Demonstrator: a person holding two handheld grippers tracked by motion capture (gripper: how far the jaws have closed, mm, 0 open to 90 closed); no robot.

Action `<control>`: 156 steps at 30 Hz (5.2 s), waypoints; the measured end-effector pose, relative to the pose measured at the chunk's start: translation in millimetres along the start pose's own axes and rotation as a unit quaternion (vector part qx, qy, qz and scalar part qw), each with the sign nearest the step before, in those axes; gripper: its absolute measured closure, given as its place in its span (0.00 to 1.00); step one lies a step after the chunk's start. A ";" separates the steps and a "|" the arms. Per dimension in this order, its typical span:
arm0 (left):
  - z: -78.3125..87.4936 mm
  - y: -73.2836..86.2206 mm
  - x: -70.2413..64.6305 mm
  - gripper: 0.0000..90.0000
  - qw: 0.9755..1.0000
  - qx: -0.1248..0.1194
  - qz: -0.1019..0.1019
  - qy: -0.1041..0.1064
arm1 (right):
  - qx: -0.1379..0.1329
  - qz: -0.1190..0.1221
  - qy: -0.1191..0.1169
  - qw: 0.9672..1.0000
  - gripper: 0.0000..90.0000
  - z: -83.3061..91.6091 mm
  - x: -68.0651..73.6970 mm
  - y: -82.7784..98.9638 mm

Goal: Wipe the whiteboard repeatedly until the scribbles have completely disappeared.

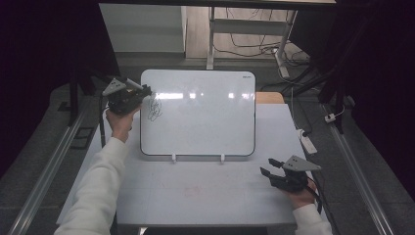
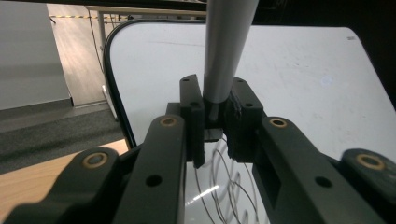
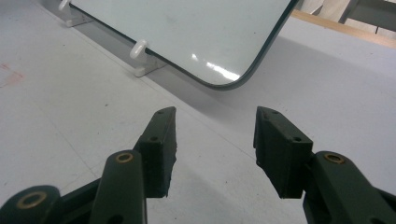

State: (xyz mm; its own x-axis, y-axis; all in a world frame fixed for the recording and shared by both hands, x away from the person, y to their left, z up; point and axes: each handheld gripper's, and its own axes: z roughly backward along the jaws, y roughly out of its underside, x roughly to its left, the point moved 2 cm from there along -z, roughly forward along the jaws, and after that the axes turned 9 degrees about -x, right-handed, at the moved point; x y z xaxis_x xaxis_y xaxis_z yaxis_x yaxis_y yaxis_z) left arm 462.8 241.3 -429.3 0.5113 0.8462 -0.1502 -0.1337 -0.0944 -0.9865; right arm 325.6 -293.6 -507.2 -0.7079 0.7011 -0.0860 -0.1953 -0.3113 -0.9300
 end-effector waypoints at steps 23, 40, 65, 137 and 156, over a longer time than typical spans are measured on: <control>-9.9 4.9 4.3 0.86 1.000 0.014 -0.008 -0.001 | -0.003 -0.004 0.000 1.000 0.54 0.6 -0.5 0.2; -6.4 7.2 8.2 0.86 1.000 0.008 -0.001 -0.005 | -0.002 -0.007 -0.004 1.000 0.54 -1.0 0.4 1.4; -5.6 16.3 2.6 0.86 1.000 -0.010 -0.011 -0.003 | -0.006 -0.009 -0.003 1.000 0.54 -1.0 1.4 -0.9; 10.8 39.7 -2.4 0.86 1.000 -0.027 0.009 -0.002 | -0.001 -0.004 -0.011 1.000 0.54 -7.3 4.7 0.1; 13.2 47.3 -8.5 0.86 1.000 -0.029 0.010 -0.003 | 0.001 -0.001 -0.013 1.000 0.54 -9.0 6.3 -0.5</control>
State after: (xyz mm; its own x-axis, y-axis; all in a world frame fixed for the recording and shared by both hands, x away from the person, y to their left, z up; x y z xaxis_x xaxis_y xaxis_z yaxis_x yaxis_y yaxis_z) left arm 440.9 236.6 -473.9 0.5037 0.8470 -0.1697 -0.0937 -0.1417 -0.9855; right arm 327.3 -283.2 -510.5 -0.7244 0.6853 -0.0756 -0.1983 -0.3121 -0.9291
